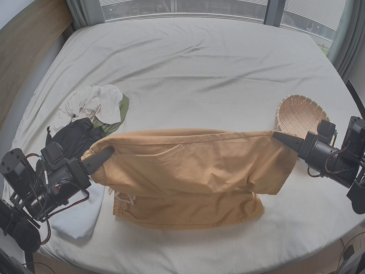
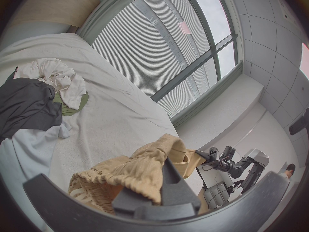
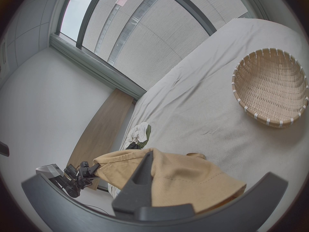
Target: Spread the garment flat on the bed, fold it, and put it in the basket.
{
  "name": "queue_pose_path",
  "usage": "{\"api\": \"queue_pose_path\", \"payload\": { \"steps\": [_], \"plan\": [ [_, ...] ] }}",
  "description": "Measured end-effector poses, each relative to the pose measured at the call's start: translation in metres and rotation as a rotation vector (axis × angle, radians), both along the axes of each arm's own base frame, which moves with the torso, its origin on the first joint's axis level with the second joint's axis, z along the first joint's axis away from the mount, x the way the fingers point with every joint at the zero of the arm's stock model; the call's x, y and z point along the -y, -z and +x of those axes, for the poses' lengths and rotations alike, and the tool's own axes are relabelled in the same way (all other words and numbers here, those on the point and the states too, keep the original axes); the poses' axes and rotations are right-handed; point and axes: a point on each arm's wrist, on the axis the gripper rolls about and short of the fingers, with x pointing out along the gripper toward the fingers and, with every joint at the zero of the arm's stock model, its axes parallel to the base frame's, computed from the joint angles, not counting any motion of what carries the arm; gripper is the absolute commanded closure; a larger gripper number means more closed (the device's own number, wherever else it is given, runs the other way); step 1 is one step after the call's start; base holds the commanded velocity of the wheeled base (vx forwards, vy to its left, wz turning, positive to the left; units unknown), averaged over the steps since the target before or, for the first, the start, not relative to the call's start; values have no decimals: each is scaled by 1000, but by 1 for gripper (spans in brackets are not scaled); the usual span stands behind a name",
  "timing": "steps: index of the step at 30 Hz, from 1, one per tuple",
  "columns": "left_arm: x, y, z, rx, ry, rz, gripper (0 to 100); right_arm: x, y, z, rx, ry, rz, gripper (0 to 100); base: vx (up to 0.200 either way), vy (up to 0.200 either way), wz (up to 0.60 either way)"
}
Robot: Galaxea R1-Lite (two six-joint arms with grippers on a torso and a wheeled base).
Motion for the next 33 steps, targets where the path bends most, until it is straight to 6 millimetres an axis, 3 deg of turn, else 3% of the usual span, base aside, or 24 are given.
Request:
{"api": "queue_pose_path", "payload": {
  "steps": [11,21,27,33],
  "plan": [
    [-6,1,0,7,-25,19,100,19,-8,-2,30,9,10,100,0,0,0],
    [-7,-5,8,35,-41,10,100,18,-15,1,61,-38,20,100,0,0,0],
    [-4,-15,21,83,-39,-7,100,14,-23,16,85,-41,25,100,0,0,0],
    [2,-14,44,95,-56,-9,100,12,-17,40,76,-28,23,100,0,0,0]
  ]
}}
